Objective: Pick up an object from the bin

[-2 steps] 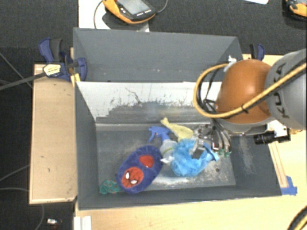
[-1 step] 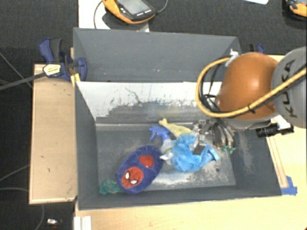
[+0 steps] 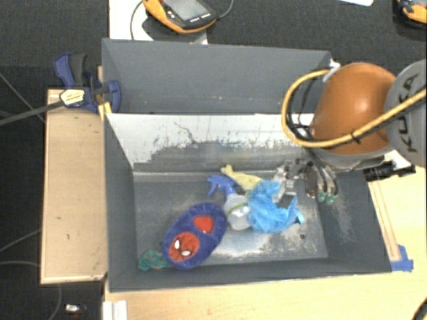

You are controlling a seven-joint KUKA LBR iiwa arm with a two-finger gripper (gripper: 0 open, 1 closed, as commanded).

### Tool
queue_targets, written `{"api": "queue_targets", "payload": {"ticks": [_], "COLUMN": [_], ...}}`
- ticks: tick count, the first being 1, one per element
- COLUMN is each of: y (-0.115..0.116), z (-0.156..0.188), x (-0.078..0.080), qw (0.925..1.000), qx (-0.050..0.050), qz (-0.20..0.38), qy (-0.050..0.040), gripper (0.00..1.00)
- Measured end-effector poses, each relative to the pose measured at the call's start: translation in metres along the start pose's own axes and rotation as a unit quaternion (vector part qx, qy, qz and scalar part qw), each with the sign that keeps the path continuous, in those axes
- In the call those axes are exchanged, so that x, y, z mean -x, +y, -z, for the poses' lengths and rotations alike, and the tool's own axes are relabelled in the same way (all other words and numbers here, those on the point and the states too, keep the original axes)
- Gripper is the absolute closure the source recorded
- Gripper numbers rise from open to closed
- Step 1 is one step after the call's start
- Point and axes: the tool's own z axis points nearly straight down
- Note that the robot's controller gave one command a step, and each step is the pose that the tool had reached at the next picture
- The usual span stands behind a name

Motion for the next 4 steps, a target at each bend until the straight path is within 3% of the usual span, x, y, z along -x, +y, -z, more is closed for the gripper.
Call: {"api": "queue_targets", "payload": {"ticks": [1,2,3,4], "y": [0.021,0.023,0.036,0.036], "z": [0.008,-0.002,-0.034,-0.036], "x": [-0.011,0.007,0.010,0.009], "qw": [0.9998,0.9989,0.9962,0.9956], "qx": [0.004,0.002,0.004,0.004], "qz": [-0.017,-0.047,-0.086,-0.093], "qy": [-0.0080,-0.0047,-0.0085,-0.0100], "gripper": [1.00,1.00,1.00,1.00]}}
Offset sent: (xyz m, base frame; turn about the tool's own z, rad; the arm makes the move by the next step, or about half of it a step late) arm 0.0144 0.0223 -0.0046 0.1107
